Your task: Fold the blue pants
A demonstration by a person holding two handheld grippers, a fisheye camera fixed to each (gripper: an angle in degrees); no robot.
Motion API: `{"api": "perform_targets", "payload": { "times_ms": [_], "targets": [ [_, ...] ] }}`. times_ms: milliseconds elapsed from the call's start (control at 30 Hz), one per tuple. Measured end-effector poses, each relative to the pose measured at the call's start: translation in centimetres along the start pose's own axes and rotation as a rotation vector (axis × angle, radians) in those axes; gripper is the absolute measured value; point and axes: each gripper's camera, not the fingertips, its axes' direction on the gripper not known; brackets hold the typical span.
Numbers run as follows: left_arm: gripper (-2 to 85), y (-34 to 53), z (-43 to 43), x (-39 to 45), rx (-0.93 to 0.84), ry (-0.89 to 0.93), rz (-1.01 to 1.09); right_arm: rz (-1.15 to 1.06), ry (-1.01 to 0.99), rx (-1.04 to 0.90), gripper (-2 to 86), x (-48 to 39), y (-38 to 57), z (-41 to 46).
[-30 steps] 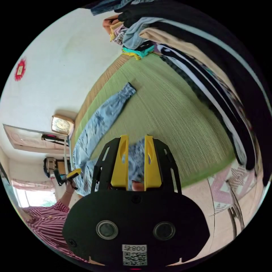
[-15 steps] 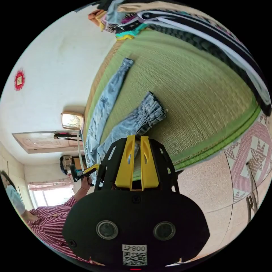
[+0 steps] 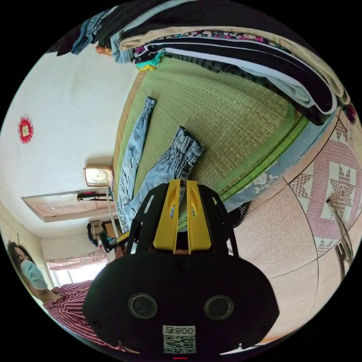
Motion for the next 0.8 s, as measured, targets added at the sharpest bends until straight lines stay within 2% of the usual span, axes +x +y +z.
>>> {"api": "perform_targets", "payload": {
  "times_ms": [67,200,267,367,467,633,733,800],
  "targets": [
    [7.2,1.3,-0.2,-0.6,0.018,0.001,-0.022,-0.032,0.018,0.048,0.6,-2.5,1.2,-1.5],
    [6.6,5.3,0.6,-3.3,0.02,-0.054,-0.147,-0.157,0.045,0.024,0.2,-9.6,3.1,-0.2],
    [5.5,7.0,2.2,-4.5,-0.019,-0.06,-0.197,-0.288,0.049,-0.072,0.1,-16.0,4.9,4.3],
    [2.4,9.1,2.7,-5.8,0.018,-0.01,-0.255,-0.44,0.066,-0.255,0.0,-23.8,8.1,12.8],
    [1.1,11.2,1.2,-6.6,0.098,-0.092,-0.293,-0.614,0.164,-0.421,0.0,-31.1,13.0,21.0],
    [4.0,16.5,1.0,-12.1,0.165,-0.156,-0.486,-0.831,0.345,-0.502,0.0,-39.3,20.3,30.1],
    [5.8,19.3,3.1,-15.1,0.233,-0.007,-0.535,-0.909,0.481,-0.642,0.0,-41.0,24.1,36.0],
    [7.1,19.9,4.0,-15.7,0.242,-0.002,-0.535,-0.954,0.529,-0.594,0.0,-42.1,25.4,36.3]
  ]
}}
